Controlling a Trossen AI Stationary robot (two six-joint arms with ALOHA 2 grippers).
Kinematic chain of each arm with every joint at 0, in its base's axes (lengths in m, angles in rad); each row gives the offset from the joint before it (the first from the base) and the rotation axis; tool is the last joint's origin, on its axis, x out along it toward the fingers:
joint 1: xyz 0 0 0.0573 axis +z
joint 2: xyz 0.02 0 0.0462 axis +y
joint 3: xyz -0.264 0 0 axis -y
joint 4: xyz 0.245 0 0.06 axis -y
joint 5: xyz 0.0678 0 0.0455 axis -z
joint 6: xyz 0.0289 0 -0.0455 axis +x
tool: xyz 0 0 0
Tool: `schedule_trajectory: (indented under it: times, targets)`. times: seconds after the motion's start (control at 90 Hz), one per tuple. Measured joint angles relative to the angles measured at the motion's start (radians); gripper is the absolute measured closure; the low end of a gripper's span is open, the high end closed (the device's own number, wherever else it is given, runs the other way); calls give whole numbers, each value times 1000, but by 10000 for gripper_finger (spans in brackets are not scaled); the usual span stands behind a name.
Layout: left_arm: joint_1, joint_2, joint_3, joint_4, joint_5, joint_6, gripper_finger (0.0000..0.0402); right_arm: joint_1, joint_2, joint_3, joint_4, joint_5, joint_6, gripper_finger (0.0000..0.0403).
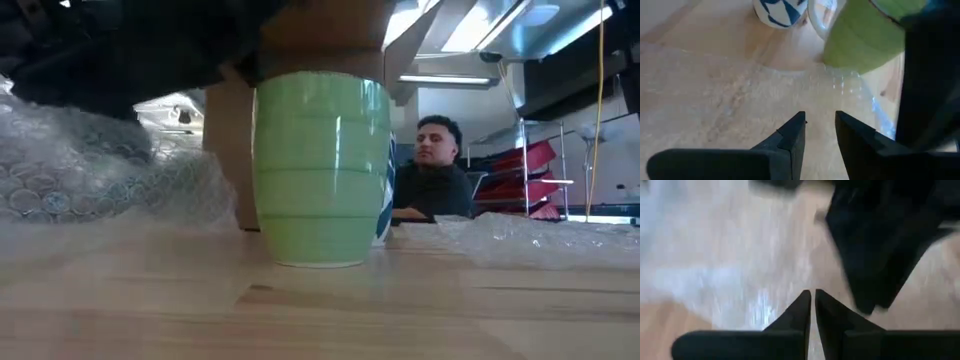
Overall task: Wrap mug
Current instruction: Prepare the left transparent bubble wrap
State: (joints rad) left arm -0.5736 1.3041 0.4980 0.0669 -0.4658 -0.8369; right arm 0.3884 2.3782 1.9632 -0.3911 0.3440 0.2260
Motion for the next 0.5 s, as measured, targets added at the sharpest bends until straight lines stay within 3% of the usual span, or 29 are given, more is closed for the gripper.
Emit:
schedule_trajectory:
  times: [0.122, 0.3, 0.5]
  targets:
    - [-1, -2, 0, -14, 33, -2, 312, -2, 7, -1, -40, 12, 31, 391]
    - [-1, -49, 7, -123, 39, -49, 312, 11, 11, 0, -62, -91, 7, 391]
    - [-1, -81, 8, -200, 37, -72, 312, 17, 7, 0, -94, -29, 3, 391]
